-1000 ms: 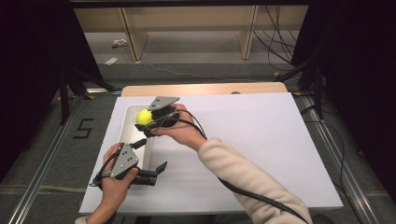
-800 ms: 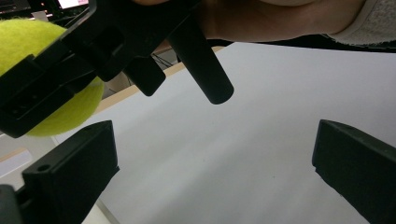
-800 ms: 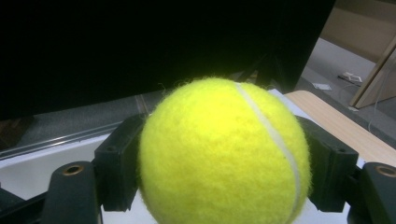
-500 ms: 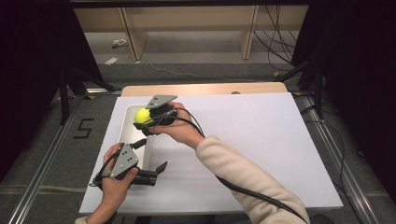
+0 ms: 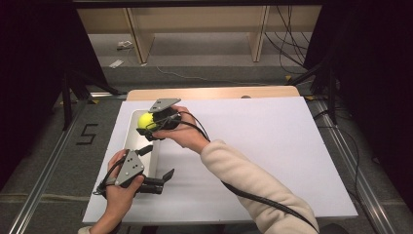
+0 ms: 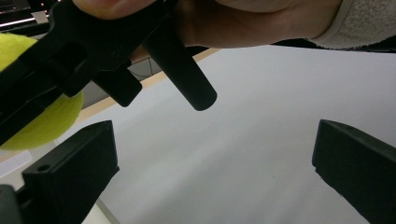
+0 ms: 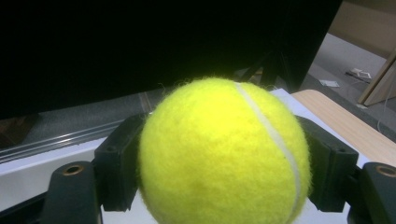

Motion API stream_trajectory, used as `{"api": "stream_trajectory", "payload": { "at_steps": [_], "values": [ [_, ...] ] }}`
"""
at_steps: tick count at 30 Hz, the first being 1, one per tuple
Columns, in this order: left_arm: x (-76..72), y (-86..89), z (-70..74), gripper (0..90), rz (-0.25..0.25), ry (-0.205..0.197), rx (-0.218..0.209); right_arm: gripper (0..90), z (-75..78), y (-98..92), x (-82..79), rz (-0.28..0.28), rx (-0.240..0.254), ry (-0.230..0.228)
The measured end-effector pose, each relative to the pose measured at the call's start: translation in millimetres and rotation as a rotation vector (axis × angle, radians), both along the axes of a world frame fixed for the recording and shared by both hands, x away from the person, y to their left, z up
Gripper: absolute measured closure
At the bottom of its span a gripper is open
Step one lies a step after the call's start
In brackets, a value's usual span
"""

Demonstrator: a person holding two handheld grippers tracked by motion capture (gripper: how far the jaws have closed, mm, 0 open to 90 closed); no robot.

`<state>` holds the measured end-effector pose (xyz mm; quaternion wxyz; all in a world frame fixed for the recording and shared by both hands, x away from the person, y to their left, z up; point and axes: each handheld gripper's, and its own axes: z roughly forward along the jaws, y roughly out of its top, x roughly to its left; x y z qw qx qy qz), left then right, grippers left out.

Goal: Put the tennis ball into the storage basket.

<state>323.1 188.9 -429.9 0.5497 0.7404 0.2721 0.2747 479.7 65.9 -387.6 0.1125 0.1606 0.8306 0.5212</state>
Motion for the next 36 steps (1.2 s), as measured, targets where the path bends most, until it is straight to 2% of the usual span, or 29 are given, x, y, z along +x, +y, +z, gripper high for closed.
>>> {"api": "stream_trajectory", "payload": {
  "at_steps": [36],
  "values": [
    [-0.4,-0.3,0.0,0.0,-0.005,-0.001,0.006,26.6,-8.5,16.5,14.4,-0.024,-0.022,0.017]
  ]
}}
